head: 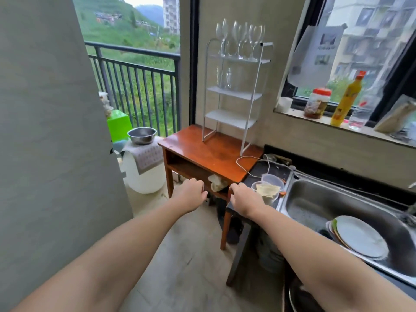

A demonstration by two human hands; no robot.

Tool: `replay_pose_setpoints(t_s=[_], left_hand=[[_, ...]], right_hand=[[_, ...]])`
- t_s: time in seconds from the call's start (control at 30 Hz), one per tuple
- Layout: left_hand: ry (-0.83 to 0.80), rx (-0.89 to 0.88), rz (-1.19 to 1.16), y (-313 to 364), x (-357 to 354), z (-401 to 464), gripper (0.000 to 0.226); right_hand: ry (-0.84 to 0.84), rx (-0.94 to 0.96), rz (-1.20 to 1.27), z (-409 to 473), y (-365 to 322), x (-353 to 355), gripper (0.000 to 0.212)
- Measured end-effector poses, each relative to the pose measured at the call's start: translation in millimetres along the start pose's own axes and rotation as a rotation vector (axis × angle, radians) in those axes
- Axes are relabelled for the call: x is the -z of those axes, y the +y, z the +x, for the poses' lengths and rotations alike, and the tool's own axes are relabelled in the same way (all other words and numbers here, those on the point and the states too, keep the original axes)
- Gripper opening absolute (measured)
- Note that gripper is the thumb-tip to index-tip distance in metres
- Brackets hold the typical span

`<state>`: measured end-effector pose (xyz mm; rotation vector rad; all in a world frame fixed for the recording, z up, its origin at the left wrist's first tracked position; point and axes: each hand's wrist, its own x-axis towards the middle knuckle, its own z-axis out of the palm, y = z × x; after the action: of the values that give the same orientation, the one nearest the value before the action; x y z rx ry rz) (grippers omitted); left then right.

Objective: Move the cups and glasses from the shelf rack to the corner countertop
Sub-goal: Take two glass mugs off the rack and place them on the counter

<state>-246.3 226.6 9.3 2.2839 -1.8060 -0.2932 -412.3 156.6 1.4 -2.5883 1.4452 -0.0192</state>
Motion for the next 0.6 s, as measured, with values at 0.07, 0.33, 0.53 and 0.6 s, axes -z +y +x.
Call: replay_pose_setpoints(t_s=[0.07, 0.33, 0.53, 0.6], left_hand=[[0.003, 0.014, 0.007, -15, 6, 24, 0.031], [0.063, -0.083, -0.027, -75, 33, 177, 0.026], [0.064, -0.173, -0.021, -107, 82, 286, 0.03], [0.089, -0.207, -0.04, -114, 97, 326, 0.03]], right_hand=[[-0.01, 0.005, 0.004, 29, -3, 3, 0.034], [0.101, -0.019, 0.059, 187, -30, 23, 0.036], [0.211, -0.115, 0.169, 298, -52, 55, 0.036], [0.245, -0.145, 0.212, 328, -55, 67, 0.037]])
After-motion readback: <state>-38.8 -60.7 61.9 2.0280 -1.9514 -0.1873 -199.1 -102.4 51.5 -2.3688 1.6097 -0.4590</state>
